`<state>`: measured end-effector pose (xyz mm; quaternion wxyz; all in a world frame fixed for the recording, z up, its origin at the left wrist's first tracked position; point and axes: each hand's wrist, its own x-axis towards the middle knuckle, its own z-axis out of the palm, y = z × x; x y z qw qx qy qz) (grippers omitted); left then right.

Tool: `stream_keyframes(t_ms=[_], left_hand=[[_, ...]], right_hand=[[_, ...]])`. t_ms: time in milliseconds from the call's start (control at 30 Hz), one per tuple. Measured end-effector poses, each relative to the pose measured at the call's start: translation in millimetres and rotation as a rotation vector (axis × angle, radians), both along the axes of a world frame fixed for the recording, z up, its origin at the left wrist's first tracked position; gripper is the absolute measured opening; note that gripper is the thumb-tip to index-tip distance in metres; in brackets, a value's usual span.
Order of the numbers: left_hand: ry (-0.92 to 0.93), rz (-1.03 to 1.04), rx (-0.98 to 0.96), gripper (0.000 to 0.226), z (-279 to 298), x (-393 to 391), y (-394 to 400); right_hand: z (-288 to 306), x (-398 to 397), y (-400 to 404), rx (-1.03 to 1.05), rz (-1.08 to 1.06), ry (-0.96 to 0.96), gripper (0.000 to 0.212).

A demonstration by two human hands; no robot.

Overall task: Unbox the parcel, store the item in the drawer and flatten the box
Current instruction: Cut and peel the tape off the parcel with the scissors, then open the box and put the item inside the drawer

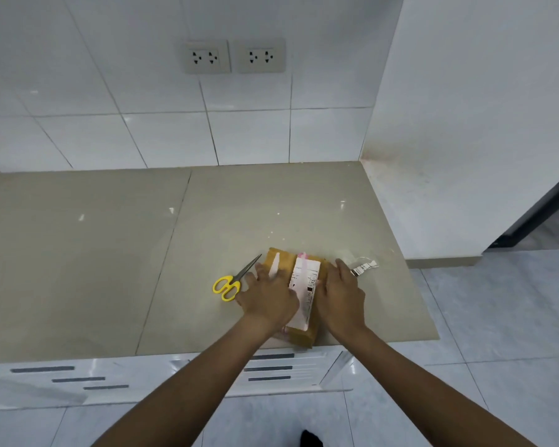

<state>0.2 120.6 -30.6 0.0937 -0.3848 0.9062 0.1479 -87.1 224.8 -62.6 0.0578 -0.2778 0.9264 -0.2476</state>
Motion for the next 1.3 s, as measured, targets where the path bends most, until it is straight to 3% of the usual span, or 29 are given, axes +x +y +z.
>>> stream_keyframes(t_ms=[133,333,400,467,533,633,733,900,1000,1200,1300], left_hand=[[-0.041,0.010,0.100,0.058,0,1,-13],[0.093,0.034,0.173,0.032,8,-3,-11],[0.111,0.064,0.168,0.036,4,-4,-10],[0.118,0.080,0.142,0.044,-1,-5,-17],[0.129,0.076,0.118,0.050,-4,-7,-26],[0.140,0.045,0.125,0.048,-2,-10,-34],[0.149,0.081,0.138,0.054,-1,-15,-39],[0.067,0.133,0.141,0.097,-3,-28,-52],[0.032,0.107,0.113,0.108,-2,-30,-53],[0.138,0.139,0.271,0.081,-2,-30,-67],[0.286,0.138,0.419,0.051,7,-19,-78]], right_hand=[[-2,23,-7,0.121,0.110,-0.057,0.067],[7,8,-35,0.259,0.067,-0.047,0.092],[8,-2,-39,0.224,0.102,-0.019,0.085],[9,-12,-38,0.136,0.097,-0.090,0.069],[13,-15,-36,0.108,0.070,-0.177,0.067],[16,-16,-36,0.111,0.095,-0.144,0.054],[29,-20,-38,-0.035,0.071,-0.226,0.038],[44,-22,-39,-0.287,0.022,-0.466,0.041],[42,-32,-37,-0.353,-0.053,-0.435,0.043],[28,-43,-30,-0.177,-0.097,-0.209,0.046],[18,-46,-32,-0.015,-0.053,-0.113,0.055]])
